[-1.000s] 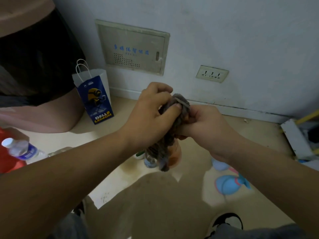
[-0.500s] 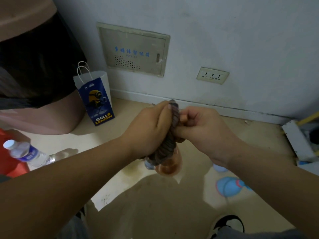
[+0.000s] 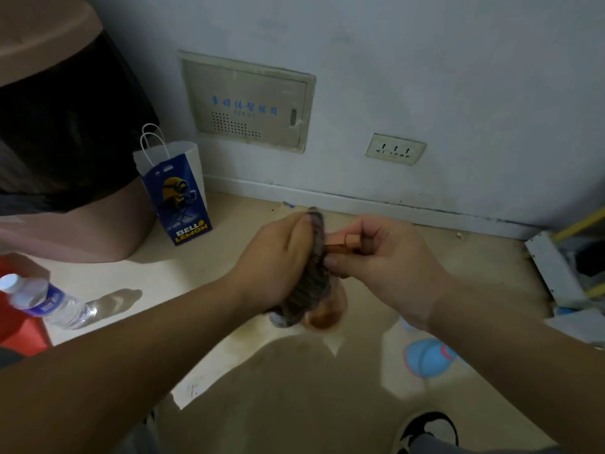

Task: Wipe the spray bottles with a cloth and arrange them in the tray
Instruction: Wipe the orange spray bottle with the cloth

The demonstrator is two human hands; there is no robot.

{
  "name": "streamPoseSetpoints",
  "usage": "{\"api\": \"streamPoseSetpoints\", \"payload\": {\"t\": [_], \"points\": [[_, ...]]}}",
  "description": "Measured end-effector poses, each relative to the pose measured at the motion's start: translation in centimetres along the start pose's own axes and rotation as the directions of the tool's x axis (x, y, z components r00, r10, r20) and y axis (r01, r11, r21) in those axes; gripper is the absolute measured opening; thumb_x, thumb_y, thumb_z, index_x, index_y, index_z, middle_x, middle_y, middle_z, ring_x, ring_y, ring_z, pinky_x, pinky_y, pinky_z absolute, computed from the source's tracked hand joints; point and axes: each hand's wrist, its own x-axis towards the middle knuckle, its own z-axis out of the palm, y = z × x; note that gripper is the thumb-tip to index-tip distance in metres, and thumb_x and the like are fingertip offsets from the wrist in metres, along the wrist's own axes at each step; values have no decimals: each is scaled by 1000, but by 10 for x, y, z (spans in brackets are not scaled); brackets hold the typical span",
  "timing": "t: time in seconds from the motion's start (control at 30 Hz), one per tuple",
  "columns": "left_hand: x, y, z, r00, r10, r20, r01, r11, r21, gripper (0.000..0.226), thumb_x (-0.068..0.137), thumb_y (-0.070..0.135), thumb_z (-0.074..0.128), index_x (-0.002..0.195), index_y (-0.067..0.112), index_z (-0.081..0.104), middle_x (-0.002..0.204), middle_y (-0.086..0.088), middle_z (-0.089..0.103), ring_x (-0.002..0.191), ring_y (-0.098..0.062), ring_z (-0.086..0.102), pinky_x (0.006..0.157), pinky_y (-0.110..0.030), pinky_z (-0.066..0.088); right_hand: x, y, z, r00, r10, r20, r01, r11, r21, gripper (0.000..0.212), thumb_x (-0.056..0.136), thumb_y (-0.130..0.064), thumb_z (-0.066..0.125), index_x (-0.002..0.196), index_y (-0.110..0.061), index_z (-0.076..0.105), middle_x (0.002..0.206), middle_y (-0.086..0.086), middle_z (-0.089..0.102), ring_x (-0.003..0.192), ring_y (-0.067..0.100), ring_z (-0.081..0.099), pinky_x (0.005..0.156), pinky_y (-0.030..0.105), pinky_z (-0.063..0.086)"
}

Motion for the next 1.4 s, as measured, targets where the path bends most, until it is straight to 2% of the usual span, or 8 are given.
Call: {"api": "streamPoseSetpoints", "payload": {"t": [0.13,0.27,0.4,0.6,0.8,0.97,1.1,1.4], "points": [[0,-14,8,967,-250,54,254,963,-89,43,108,30,34,85,1,56,82,-15,60,79,-29,55,78,-48,49,-4,4,-6,999,40,0,-40,999,7,26,78,19,73,81,-6,65,75,2,77,70,10,72,64,21,56],[-19,12,19,997,69,45,-74,989,125,33,107,32,31,85,21,54,75,2,60,71,-18,58,66,-38,48,-8,9,-3,998,51,31,-48,996,-79,35,77,21,71,74,-13,65,65,-5,71,62,2,65,59,19,51],[-18,12,16,976,214,48,-219,954,205,33,105,40,29,91,22,53,76,4,60,71,-17,57,66,-38,46,-8,11,1,999,26,20,-24,993,-113,23,74,12,76,79,-6,64,76,24,67,74,18,61,70,42,52],[-9,-17,7,966,-257,40,255,966,42,44,110,30,31,87,5,59,85,-11,62,82,-27,58,71,-35,43,-12,9,-9,996,77,-40,-76,997,6,26,78,15,76,81,-8,62,82,13,78,80,27,76,77,40,61],[-15,-22,-3,914,-404,45,404,892,-201,44,110,31,33,82,12,61,76,-7,66,67,-17,64,68,-32,52,-15,4,-20,991,121,-60,-124,991,-57,27,74,10,82,82,-10,65,82,12,78,83,26,76,80,41,60],[-13,11,-2,995,-5,-99,-17,975,-221,44,113,36,29,92,14,61,79,-4,65,66,-11,66,59,-24,51,-18,9,-16,986,165,-35,-165,986,-13,25,78,11,79,87,-6,62,83,13,78,81,26,77,74,38,60],[-14,4,14,930,332,158,-336,942,-3,34,108,38,35,113,24,66,102,9,63,98,-15,60,83,-29,48,-20,7,-13,988,151,-23,-149,986,77,29,78,16,75,78,-7,57,68,4,70,69,16,70,67,29,58],[-13,-3,18,978,-81,194,91,995,-45,41,111,43,24,100,21,56,97,0,61,91,-13,59,81,-30,45,-17,7,-15,987,141,-80,-134,987,89,29,77,18,75,79,-7,60,82,17,75,74,23,74,70,32,61]]}}
